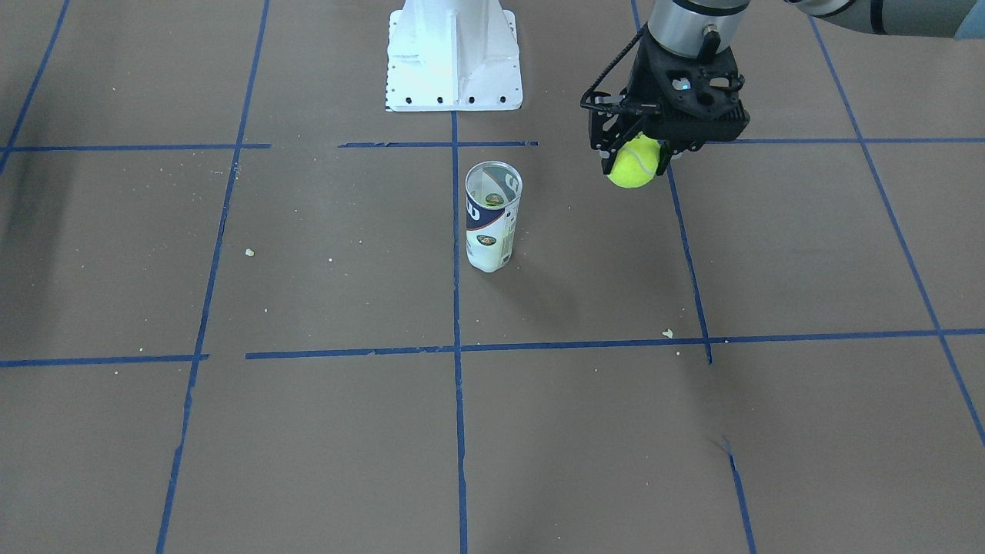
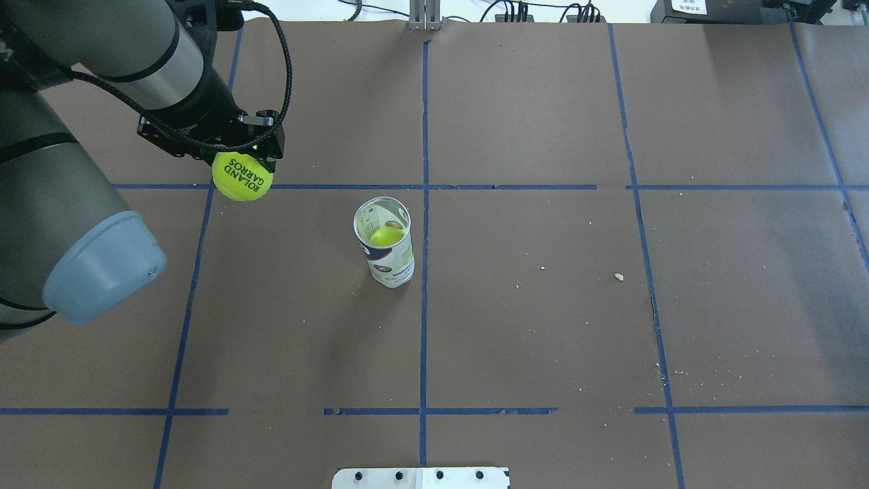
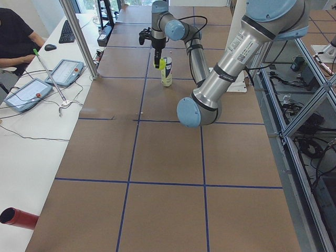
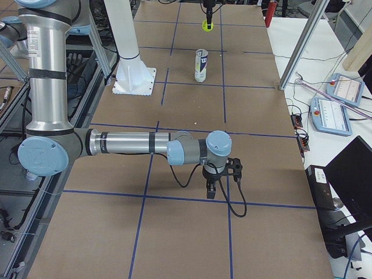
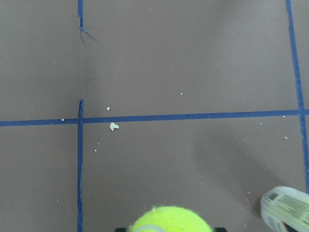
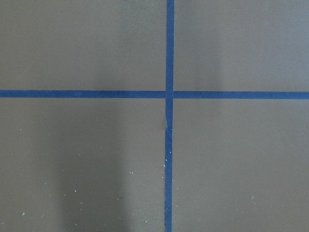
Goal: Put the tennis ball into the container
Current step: 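Lift the ball with the left gripper and carry it above the cup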
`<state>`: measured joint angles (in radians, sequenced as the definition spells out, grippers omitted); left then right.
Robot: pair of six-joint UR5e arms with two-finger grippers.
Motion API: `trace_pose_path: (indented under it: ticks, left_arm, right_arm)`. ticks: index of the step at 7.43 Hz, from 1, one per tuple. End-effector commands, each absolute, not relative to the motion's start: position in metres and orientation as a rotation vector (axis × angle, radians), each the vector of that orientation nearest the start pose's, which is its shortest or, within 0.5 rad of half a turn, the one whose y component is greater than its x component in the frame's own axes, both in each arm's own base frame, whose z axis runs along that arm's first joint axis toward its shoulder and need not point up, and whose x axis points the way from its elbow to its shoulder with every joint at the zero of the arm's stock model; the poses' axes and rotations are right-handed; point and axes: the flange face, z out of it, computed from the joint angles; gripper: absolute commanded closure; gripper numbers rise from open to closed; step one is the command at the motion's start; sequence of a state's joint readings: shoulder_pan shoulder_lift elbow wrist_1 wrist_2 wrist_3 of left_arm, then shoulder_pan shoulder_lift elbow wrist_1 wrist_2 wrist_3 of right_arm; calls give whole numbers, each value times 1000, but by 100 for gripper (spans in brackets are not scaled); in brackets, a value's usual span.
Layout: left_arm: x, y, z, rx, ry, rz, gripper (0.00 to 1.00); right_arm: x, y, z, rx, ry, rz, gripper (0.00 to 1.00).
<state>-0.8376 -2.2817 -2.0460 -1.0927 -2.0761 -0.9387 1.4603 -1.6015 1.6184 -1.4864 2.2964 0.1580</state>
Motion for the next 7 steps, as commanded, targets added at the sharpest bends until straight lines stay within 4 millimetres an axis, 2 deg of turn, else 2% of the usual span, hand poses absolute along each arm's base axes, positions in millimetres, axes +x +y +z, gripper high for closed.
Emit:
trace_pose_path:
  ticks: [1,2,4,7]
  left_arm:
    - [353,-479,90,52,866,-20,100]
    - [379,-475,86,35,886,-16,100]
    - [395,-480,87,30,918,-14,100]
    - [415,-467,81,2,970,-1,100]
  right_arm:
    - [13,-490,645,-1,-731,9,0]
    - [13,-490,645,-1,-731,9,0]
    - [13,-490,645,-1,-731,9,0]
    - [13,-490,645,-1,-731,9,0]
